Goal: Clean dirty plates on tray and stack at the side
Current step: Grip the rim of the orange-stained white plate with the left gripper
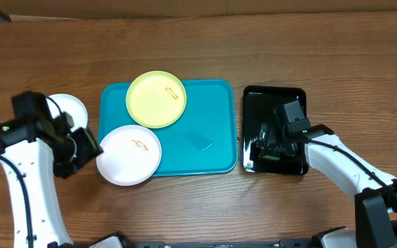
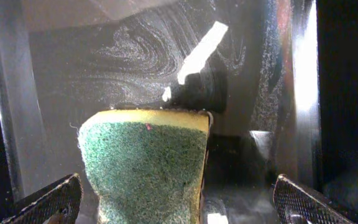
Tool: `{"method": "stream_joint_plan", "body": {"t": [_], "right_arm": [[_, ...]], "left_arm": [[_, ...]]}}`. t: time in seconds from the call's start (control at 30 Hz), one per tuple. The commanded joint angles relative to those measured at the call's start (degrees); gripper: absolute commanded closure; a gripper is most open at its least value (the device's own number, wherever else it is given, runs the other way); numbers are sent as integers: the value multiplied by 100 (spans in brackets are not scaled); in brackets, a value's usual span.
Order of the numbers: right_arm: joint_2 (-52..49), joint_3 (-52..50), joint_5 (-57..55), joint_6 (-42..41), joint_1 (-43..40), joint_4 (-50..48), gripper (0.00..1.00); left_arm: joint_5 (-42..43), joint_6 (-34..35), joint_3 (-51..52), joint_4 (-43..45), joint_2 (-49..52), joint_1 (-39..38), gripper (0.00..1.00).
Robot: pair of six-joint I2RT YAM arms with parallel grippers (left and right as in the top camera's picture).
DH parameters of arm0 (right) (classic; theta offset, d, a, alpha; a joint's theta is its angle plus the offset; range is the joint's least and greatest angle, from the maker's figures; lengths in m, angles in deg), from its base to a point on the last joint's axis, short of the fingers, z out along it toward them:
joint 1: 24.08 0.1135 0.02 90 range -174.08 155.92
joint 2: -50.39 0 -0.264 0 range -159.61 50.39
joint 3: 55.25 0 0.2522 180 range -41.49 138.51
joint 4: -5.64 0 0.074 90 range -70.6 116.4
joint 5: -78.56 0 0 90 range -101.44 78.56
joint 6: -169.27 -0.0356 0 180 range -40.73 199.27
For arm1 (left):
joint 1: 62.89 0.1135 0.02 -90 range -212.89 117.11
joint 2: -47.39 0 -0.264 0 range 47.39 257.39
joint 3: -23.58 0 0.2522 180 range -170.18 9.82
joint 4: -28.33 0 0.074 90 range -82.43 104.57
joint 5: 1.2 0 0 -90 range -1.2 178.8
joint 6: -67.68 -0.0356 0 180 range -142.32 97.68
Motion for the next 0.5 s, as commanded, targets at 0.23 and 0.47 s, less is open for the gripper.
{"method": "stream_joint_plan", "body": {"t": [0.23, 0.47], "right_arm": [[-7, -42, 0, -20, -26, -15, 0], [-7, -42, 0, -20, -26, -20, 0]], "left_arm": [[-809, 638, 1700, 1668, -4, -37, 41], [-876, 723, 2214, 2551, 0, -39, 49]]}}
